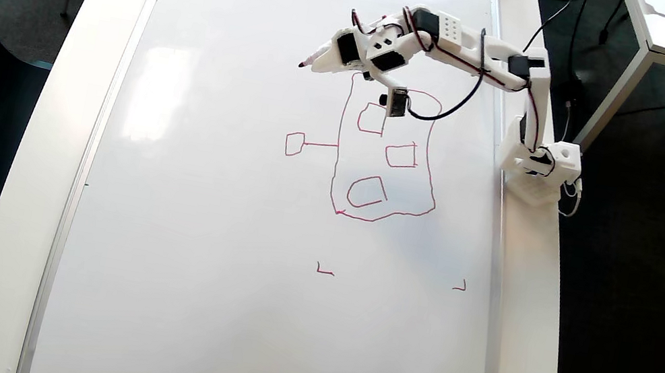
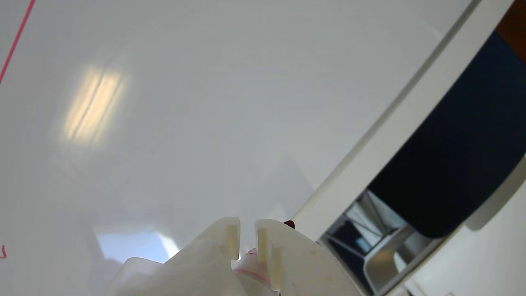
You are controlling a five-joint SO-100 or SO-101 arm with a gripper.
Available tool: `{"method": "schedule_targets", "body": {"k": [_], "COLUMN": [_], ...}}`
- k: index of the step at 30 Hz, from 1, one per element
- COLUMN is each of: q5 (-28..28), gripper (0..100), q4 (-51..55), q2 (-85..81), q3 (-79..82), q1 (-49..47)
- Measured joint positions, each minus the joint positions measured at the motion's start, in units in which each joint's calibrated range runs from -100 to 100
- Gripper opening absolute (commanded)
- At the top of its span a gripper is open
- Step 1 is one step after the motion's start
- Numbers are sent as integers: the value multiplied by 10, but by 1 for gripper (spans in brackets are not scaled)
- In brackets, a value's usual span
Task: Draw on a whiteboard a robot head using a pen attached to the gripper
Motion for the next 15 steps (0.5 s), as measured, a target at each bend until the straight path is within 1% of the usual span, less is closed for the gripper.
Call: {"method": "schedule_targets", "body": {"k": [2, 3, 4, 7, 8, 9, 12, 13, 14, 15], "q5": [-8, -14, -25, -43, -48, -53, -56, -56, -56, -56], "gripper": [1, 1, 1, 1, 1, 1, 1, 1, 1, 1], "q4": [-21, -45, -84, -141, -174, -235, -305, -347, -427, -454], "q2": [-33, -62, -121, -201, -235, -301, -371, -402, -463, -482], "q3": [40, 79, 153, 249, 294, 375, 462, 510, 595, 626], "q1": [5, 8, 12, 8, 6, 6, 9, 10, 11, 11]}}
